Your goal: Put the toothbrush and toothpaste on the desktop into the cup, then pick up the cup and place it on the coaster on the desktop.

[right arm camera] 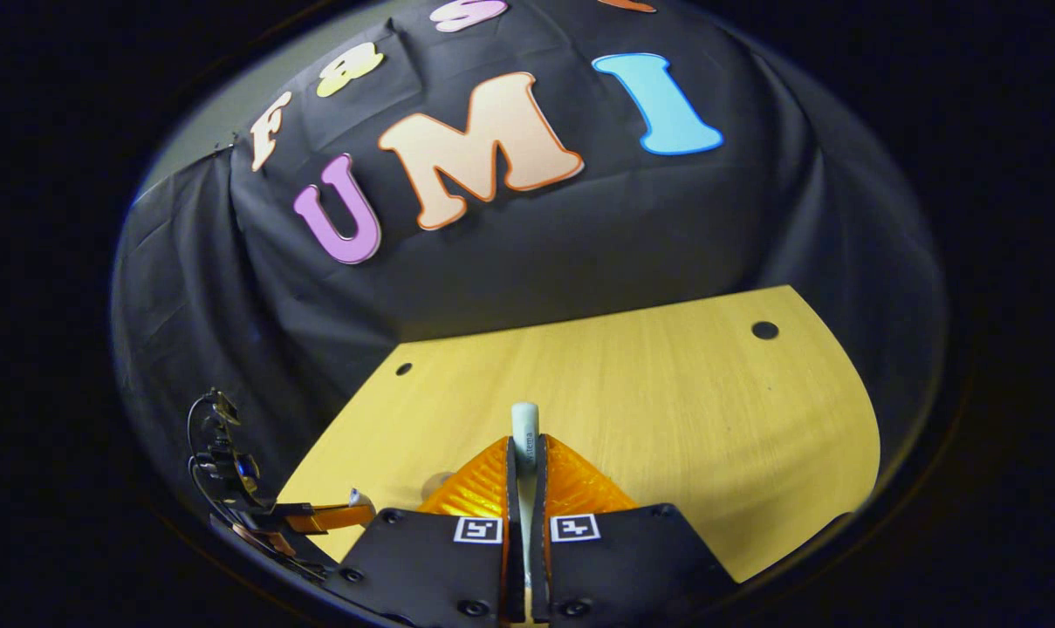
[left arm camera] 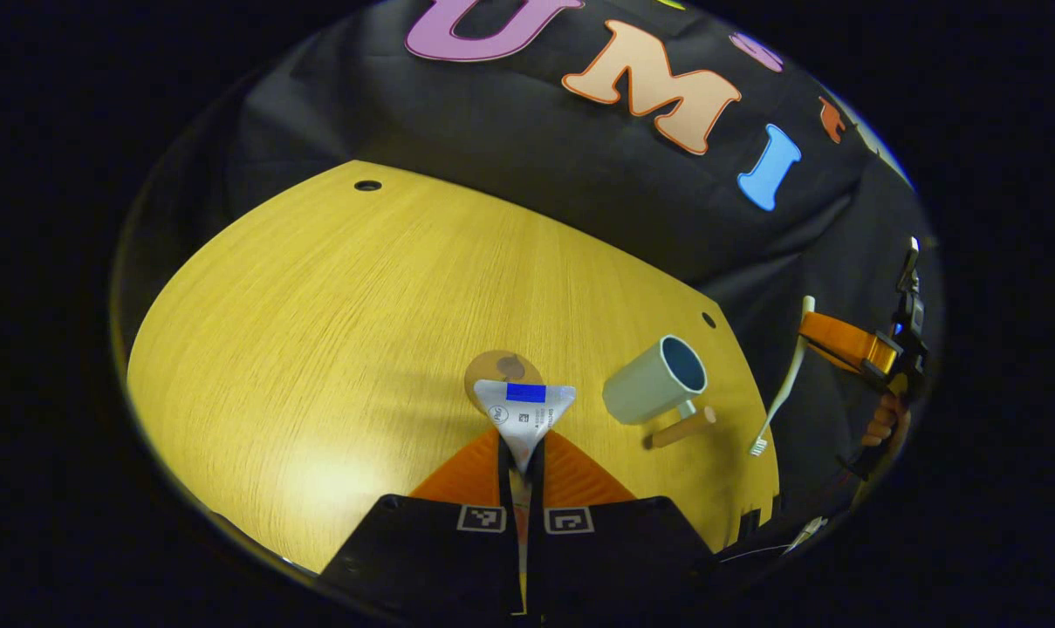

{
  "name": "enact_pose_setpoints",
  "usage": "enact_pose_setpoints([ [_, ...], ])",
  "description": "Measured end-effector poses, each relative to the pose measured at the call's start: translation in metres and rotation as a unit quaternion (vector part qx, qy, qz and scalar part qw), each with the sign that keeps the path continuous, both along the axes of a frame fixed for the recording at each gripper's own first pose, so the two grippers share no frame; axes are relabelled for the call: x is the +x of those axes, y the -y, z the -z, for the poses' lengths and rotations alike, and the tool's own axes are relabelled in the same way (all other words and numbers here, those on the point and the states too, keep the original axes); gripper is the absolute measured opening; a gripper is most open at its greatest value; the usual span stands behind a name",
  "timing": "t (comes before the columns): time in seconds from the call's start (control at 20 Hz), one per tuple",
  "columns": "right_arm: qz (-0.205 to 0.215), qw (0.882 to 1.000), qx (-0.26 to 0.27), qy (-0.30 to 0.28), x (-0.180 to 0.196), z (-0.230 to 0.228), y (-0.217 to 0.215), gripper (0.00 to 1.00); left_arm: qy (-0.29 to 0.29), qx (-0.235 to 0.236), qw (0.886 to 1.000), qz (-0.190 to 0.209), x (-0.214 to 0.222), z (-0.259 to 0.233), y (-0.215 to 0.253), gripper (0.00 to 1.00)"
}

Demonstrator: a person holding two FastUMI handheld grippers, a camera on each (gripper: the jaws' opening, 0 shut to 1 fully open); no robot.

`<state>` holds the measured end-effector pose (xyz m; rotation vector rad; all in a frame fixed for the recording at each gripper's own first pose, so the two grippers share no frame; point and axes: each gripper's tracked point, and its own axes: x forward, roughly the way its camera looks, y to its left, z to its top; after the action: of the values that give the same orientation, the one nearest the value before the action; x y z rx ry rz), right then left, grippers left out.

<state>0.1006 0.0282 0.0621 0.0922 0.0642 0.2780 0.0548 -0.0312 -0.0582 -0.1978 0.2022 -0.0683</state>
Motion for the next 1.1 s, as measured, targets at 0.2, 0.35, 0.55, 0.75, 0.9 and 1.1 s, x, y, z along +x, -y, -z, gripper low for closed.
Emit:
enact_pose_setpoints([
  [0.2, -0.018, 0.999, 0.014, 0.039, 0.026, -0.025, -0.013, 0.05, 0.034, 0.004, 0.999, 0.007, -0.003, -0.03, 0.018, 0.01],
  [0.35, -0.03, 0.997, 0.018, 0.073, 0.045, -0.04, -0.022, 0.05, 0.063, -0.014, 0.998, 0.007, -0.002, -0.052, 0.03, 0.01],
  [0.55, -0.033, 0.991, -0.006, 0.127, 0.066, -0.041, -0.028, 0.06, 0.088, -0.02, 0.996, 0.013, 0.003, -0.067, 0.044, 0.01],
  [0.75, -0.054, 0.993, -0.019, 0.103, 0.081, 0.002, -0.039, 0.06, 0.107, -0.023, 0.994, 0.008, 0.008, -0.076, 0.051, 0.01],
  [0.9, -0.055, 0.994, -0.02, 0.096, 0.085, 0.024, -0.036, 0.06, 0.116, -0.019, 0.993, 0.015, 0.014, -0.08, 0.059, 0.01],
  [1.1, -0.055, 0.996, 0.012, 0.069, 0.086, 0.045, -0.024, 0.08, 0.136, -0.013, 0.991, 0.007, 0.022, -0.091, 0.062, 0.01],
])
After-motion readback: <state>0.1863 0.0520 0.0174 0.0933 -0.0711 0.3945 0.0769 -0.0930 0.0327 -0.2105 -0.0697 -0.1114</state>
